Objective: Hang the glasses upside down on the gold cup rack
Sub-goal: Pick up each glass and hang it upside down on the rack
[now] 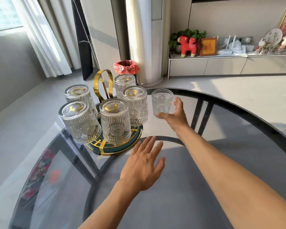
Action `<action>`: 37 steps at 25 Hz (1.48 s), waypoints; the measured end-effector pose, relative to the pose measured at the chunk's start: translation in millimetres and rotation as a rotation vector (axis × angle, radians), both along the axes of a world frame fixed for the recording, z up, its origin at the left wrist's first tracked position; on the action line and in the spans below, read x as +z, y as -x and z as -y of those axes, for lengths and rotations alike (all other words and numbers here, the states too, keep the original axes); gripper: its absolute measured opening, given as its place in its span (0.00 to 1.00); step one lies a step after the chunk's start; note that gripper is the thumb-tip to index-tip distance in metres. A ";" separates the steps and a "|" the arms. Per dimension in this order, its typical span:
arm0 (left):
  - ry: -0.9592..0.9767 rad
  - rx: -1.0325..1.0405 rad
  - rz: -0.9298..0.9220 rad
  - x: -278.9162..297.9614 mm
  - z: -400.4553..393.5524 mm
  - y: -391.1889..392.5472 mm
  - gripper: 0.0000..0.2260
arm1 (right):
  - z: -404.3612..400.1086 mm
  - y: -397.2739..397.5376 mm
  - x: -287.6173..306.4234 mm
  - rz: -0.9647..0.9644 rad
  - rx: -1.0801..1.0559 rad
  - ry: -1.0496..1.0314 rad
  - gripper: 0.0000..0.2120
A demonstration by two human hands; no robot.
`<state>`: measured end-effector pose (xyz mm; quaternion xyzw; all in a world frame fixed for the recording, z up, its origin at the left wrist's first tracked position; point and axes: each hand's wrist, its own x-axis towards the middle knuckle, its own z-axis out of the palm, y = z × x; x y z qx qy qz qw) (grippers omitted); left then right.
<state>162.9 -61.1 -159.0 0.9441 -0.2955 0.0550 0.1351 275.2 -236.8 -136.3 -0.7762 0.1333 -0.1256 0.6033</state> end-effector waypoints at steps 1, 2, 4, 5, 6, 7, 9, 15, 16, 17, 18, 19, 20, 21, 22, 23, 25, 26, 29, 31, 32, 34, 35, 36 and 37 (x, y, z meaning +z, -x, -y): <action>0.008 -0.001 0.003 -2.3 0.5 -1.0 0.26 | 3.8 -8.0 2.6 0.011 0.028 -0.055 0.51; 0.014 0.008 0.002 -4.5 0.3 -1.8 0.27 | 5.2 -14.2 4.4 0.023 0.065 -0.098 0.50; 0.033 0.031 -0.003 -6.4 2.0 -1.4 0.27 | 5.1 -17.8 2.9 0.022 0.099 -0.059 0.42; 0.043 0.033 -0.001 -6.4 2.8 -2.0 0.27 | 4.9 -14.3 2.5 0.006 0.118 -0.030 0.39; 0.051 0.029 0.007 -7.1 2.3 -3.0 0.27 | 3.9 -9.0 2.2 -0.006 0.152 -0.029 0.38; 0.057 0.029 0.015 -8.7 1.4 -3.9 0.27 | 2.6 -2.2 2.4 -0.012 0.188 -0.048 0.38; 0.087 0.042 0.020 -8.3 0.7 -3.3 0.26 | 3.7 16.9 7.8 -0.002 0.227 -0.116 0.41; 0.433 0.103 -0.175 24.4 2.4 28.2 0.19 | 12.8 106.5 44.1 -0.021 0.238 -0.202 0.44; 0.714 0.159 -0.345 36.6 0.2 40.4 0.18 | 10.4 119.5 54.7 0.001 0.252 -0.216 0.43; 1.030 0.216 -0.527 47.5 -2.8 53.9 0.19 | 5.5 131.0 66.4 0.027 0.286 -0.245 0.42; 1.303 0.255 -0.711 57.2 -6.1 64.9 0.21 | -1.6 139.7 79.9 0.054 0.328 -0.288 0.41; 1.448 0.251 -0.815 67.9 -9.9 73.0 0.22 | -11.2 146.6 93.2 0.084 0.374 -0.334 0.40; 1.526 0.240 -0.874 77.6 -13.4 79.7 0.24 | -23.7 152.0 105.3 0.114 0.423 -0.376 0.40; 1.585 0.240 -0.895 88.2 -18.7 83.5 0.26 | -38.3 155.6 116.5 0.147 0.470 -0.408 0.39; 1.652 0.239 -0.894 100.6 -25.4 85.0 0.28 | -52.5 158.3 126.1 0.179 0.510 -0.435 0.39; 1.715 0.247 -0.875 114.3 -33.2 84.6 0.29 | -65.6 160.6 134.6 0.208 0.537 -0.452 0.39; 1.812 0.237 -0.826 139.9 -55.8 81.4 0.31 | -89.4 164.4 149.0 0.266 0.574 -0.470 0.37; 1.850 0.222 -0.811 150.3 -67.1 81.2 0.30 | -99.2 165.7 153.1 0.280 0.583 -0.469 0.37; 1.932 0.198 -0.704 165.4 -91.9 73.0 0.28 | -122.6 166.6 164.4 0.280 0.647 -0.553 0.34; 1.969 0.167 -0.545 174.3 -108.2 61.4 0.25 | -131.5 159.5 172.3 0.254 0.680 -0.712 0.28; 1.965 0.147 -0.460 180.3 -118.1 53.5 0.21 | -134.1 154.1 176.7 0.239 0.655 -0.776 0.22; 1.882 0.112 -0.294 195.0 -141.7 33.1 0.15 | -137.1 137.5 185.2 0.245 0.499 -0.635 0.11; 1.824 0.106 -0.221 202.8 -153.7 21.1 0.14 | -139.0 127.8 188.9 0.259 0.424 -0.393 0.12; 1.767 0.115 -0.163 210.6 -164.3 9.0 0.14 | -141.9 118.2 190.8 0.277 0.381 -0.074 0.14; 1.713 0.138 -0.119 218.2 -171.9 -4.2 0.16 | -145.7 108.6 190.0 0.282 0.388 0.285 0.18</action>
